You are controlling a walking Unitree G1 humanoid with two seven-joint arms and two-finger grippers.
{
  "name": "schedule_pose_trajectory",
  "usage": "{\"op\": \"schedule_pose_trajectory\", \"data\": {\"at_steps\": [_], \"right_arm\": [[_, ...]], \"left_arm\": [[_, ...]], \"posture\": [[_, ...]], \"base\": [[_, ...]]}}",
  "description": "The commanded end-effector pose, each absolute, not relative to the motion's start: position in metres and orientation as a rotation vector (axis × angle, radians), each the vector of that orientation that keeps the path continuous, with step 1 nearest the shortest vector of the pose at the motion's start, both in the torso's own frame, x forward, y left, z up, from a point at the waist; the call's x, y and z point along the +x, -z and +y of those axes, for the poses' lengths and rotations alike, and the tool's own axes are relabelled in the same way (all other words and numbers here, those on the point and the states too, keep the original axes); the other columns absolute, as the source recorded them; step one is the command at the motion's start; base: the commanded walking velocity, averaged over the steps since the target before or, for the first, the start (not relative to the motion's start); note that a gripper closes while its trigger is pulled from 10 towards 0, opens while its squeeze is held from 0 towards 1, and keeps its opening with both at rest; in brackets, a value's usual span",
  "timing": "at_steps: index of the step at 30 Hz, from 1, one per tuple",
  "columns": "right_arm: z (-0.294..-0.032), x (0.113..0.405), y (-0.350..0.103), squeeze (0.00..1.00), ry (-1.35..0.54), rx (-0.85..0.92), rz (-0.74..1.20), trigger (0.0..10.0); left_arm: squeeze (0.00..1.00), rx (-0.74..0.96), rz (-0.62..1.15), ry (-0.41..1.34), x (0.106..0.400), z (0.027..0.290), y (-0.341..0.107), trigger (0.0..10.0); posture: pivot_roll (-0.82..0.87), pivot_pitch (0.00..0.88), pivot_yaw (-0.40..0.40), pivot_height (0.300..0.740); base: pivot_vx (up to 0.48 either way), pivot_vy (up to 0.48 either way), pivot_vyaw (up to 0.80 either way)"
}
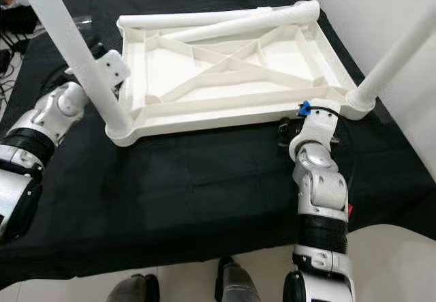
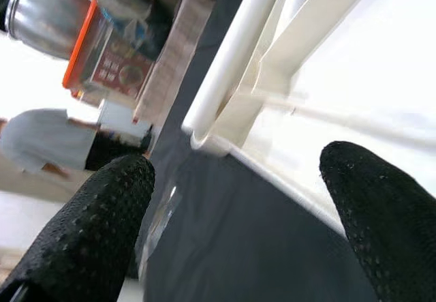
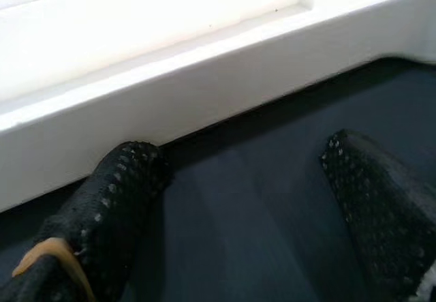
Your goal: Building children table
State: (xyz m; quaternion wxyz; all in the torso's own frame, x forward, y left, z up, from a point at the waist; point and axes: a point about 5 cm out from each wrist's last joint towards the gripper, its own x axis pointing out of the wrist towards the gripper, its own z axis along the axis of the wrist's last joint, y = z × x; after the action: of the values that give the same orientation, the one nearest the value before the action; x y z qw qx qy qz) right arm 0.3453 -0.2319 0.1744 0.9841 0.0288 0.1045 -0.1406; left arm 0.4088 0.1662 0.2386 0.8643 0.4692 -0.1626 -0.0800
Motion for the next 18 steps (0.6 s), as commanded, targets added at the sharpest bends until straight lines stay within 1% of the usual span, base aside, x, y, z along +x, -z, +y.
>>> {"op": "schedule_pose_trajectory", "data": {"at_steps": [1,2,3,6,8,10,12,13,16,18], "right_arm": [[-0.214,0.359,-0.165,0.00,0.182,0.084,0.219,10.0],[-0.214,0.359,-0.165,0.00,0.182,0.084,0.219,10.0],[-0.207,0.368,-0.170,0.00,0.157,0.090,0.185,10.0],[-0.202,0.375,-0.175,0.00,0.138,0.101,0.160,10.0],[-0.191,0.388,-0.187,0.00,0.122,0.134,0.099,10.0],[-0.191,0.388,-0.187,0.00,0.122,0.134,0.099,10.0],[-0.181,0.399,-0.202,0.00,0.103,0.185,0.036,10.0],[-0.181,0.399,-0.202,0.00,0.103,0.185,0.036,10.0],[-0.173,0.407,-0.215,0.00,0.102,0.176,0.005,10.0],[-0.173,0.408,-0.216,0.00,0.109,0.170,-0.002,10.0]], "left_arm": [[0.00,0.953,-0.390,0.288,0.401,0.146,-0.225,10.0],[0.00,0.953,-0.390,0.288,0.401,0.146,-0.225,10.0],[0.00,0.915,-0.426,0.310,0.398,0.140,-0.226,10.0],[0.00,0.889,-0.456,0.328,0.396,0.134,-0.228,10.0],[0.00,0.814,-0.506,0.346,0.389,0.124,-0.233,10.0],[0.00,0.814,-0.506,0.346,0.389,0.124,-0.233,10.0],[0.00,0.732,-0.527,0.370,0.379,0.110,-0.233,10.0],[0.00,0.732,-0.527,0.370,0.379,0.110,-0.233,10.0],[0.00,0.670,-0.548,0.395,0.367,0.095,-0.233,10.0],[0.00,0.654,-0.552,0.403,0.365,0.092,-0.234,10.0]], "posture": [[0.02,0.214,-0.001,0.740],[0.02,0.214,-0.001,0.740],[0.03,0.209,-0.003,0.740],[0.03,0.208,-0.005,0.740],[0.04,0.206,-0.001,0.740],[0.04,0.206,-0.001,0.740],[0.04,0.205,-0.004,0.740],[0.04,0.205,-0.004,0.740],[0.04,0.204,-0.005,0.740],[0.04,0.204,-0.005,0.740]], "base": [[0.000,0.000,0.00],[0.000,0.000,0.00],[0.000,0.000,0.00],[0.000,0.000,0.00],[0.000,0.000,0.00],[0.000,0.000,0.00],[0.000,0.000,0.00],[0.000,0.000,0.00],[0.000,0.000,0.00],[0.000,0.000,0.00]]}}
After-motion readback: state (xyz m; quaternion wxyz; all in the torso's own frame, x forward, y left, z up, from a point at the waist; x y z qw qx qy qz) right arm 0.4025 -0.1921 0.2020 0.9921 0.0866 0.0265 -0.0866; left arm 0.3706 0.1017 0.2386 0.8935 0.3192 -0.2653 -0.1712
